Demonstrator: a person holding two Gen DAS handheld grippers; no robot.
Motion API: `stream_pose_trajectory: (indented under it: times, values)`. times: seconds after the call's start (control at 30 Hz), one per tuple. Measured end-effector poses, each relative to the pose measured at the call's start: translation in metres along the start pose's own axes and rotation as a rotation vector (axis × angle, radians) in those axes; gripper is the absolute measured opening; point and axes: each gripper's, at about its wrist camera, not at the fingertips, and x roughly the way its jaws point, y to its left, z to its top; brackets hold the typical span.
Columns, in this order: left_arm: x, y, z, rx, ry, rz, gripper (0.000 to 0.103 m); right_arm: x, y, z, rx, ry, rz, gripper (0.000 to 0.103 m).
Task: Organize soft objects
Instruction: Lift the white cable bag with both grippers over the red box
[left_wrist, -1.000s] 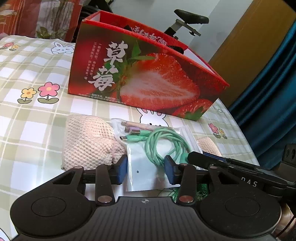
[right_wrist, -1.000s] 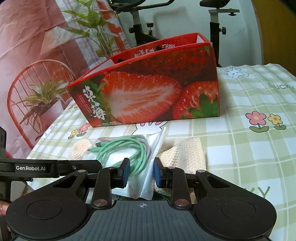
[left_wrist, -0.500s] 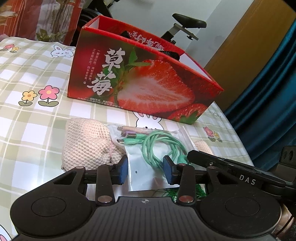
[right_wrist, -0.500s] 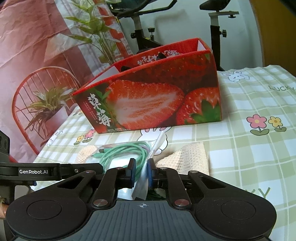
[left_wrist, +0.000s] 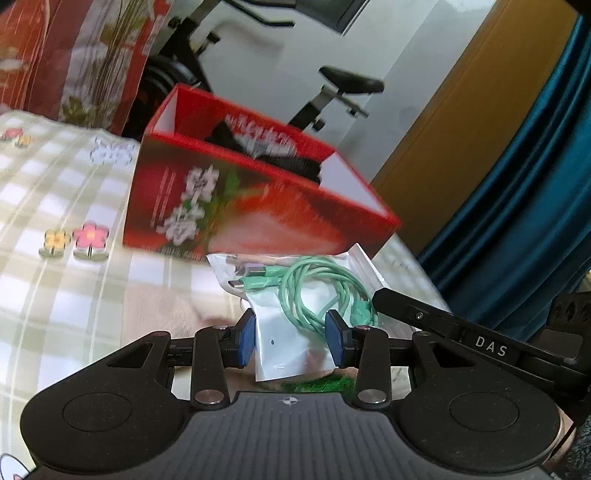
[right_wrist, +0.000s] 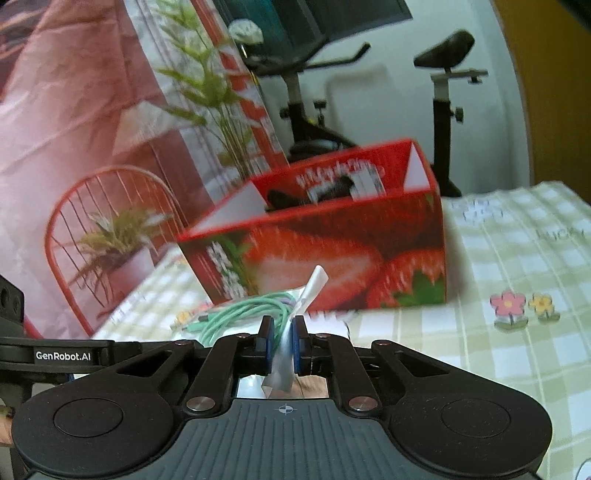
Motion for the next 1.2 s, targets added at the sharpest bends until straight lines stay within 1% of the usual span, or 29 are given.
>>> stream_pose_trajectory:
  times: [0.1, 0.23, 0.4, 0.53, 0.67, 0.7, 0.8, 0.87, 1.13, 1.17, 1.2]
  values:
    - [-0.007, -0.006, 0.013, 0.020, -0.033, -0.005, 0.042, -0.004, 0.005, 0.015, -0.023, -0.032, 0.013, 0.009]
    - [-0.010, -0.012, 0.039, 0.049, -0.070, 0.000, 0.042, 0.000, 0.009, 0.041, -0.047, -0.064, 0.032, 0.009]
    - [-0.001, -0.014, 0.075, 0.075, -0.101, 0.007, 0.042, 0.018, 0.005, 0.074, -0.045, -0.116, 0.052, 0.009]
    - [0.016, -0.009, 0.100, 0.082, -0.112, 0.032, 0.042, 0.045, -0.004, 0.097, -0.052, -0.121, 0.040, 0.009]
    - [0.044, 0.005, 0.120, 0.032, -0.080, 0.074, 0.042, 0.082, -0.017, 0.113, -0.007, -0.096, 0.014, 0.009]
    - [0.052, 0.007, 0.124, 0.032, -0.068, 0.093, 0.042, 0.092, -0.021, 0.116, 0.008, -0.085, 0.005, 0.009]
    - [0.073, 0.009, 0.132, 0.071, -0.024, 0.143, 0.042, 0.115, -0.032, 0.117, 0.044, -0.049, -0.020, 0.009]
    - [0.084, 0.010, 0.134, 0.088, 0.006, 0.164, 0.042, 0.128, -0.037, 0.116, 0.038, -0.015, -0.049, 0.008]
    - [0.106, 0.011, 0.134, 0.145, 0.087, 0.212, 0.042, 0.154, -0.051, 0.107, 0.032, 0.079, -0.135, 0.008]
    - [0.107, 0.010, 0.133, 0.155, 0.091, 0.218, 0.045, 0.156, -0.051, 0.106, 0.025, 0.088, -0.152, 0.008]
    - [0.107, 0.009, 0.133, 0.174, 0.093, 0.223, 0.048, 0.156, -0.051, 0.106, 0.018, 0.097, -0.164, 0.011]
